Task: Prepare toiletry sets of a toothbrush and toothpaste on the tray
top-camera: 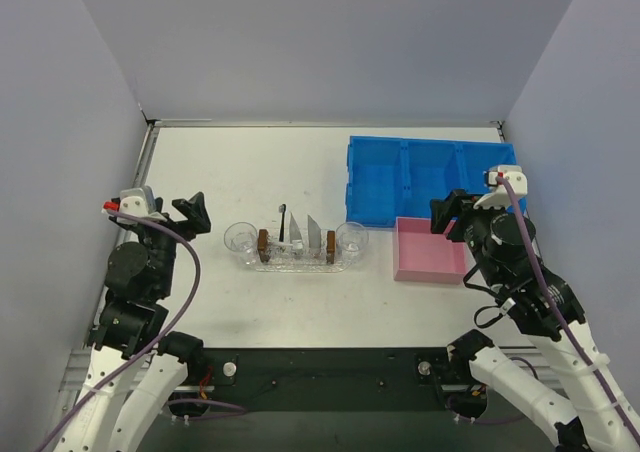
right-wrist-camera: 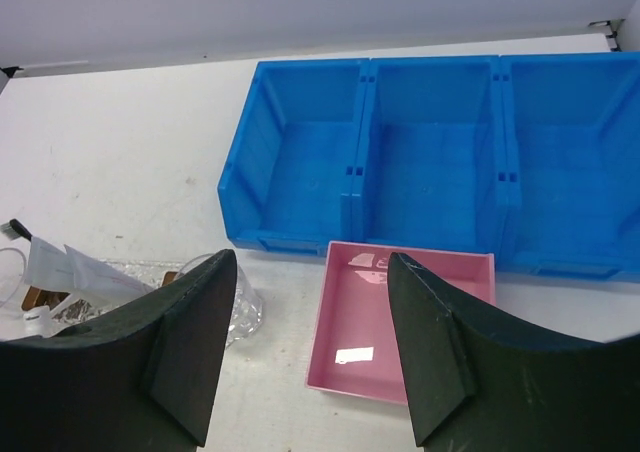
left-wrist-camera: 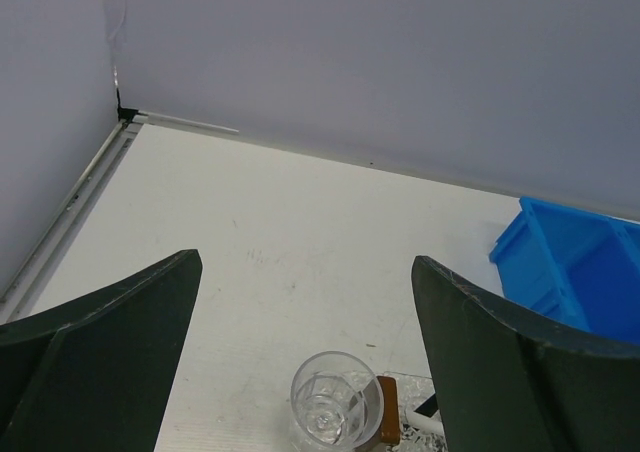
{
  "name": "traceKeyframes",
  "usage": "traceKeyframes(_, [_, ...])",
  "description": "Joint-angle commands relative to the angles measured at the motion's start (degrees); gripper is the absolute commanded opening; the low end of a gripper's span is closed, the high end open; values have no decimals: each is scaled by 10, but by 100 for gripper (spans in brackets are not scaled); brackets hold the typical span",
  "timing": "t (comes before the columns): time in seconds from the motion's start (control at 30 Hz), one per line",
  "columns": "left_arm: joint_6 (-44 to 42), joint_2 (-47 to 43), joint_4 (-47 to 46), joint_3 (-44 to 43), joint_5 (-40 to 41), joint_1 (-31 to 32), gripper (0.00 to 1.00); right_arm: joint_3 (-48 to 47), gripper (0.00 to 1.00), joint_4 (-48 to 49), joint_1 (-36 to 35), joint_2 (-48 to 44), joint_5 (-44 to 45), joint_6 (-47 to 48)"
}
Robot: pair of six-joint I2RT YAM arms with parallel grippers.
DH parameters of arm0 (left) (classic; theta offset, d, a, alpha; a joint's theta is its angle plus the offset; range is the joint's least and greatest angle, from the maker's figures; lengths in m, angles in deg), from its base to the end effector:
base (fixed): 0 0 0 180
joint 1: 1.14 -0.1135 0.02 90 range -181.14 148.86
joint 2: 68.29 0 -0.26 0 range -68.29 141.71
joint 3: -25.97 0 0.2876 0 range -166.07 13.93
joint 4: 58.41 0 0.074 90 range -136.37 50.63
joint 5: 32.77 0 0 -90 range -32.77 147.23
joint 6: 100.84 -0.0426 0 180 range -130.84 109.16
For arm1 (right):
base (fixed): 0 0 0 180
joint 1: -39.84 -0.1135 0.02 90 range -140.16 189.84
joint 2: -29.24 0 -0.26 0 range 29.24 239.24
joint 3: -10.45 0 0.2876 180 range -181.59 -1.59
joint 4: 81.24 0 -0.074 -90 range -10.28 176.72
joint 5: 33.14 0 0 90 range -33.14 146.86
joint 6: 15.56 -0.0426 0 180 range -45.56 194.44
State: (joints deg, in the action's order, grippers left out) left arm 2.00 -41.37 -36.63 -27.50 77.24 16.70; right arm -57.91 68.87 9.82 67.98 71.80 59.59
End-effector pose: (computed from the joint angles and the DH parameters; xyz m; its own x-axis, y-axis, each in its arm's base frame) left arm 0.1559 -0.0349 0.3692 0.0853 -0.2468 -0.9653 -0.0182 0.9683 -0.2492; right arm 0.1634 0.0817 0.4178 -0.0706 0.2452 -0.9669 -0.2504 0.9339 0.2551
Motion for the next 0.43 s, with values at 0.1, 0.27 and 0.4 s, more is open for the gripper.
traceKeyframes(0.1, [-13,-11,-31,3,22,-3,97,12,57,4,1,-17,40,25])
traceKeyframes(0.27, [-16,-6,-31,1,13,-3,97,8,57,4,2,-14,33,26])
traceKeyframes(0.4, [-13,-5,-29,-1,13,-3,97,10,57,4,1,-17,29,25])
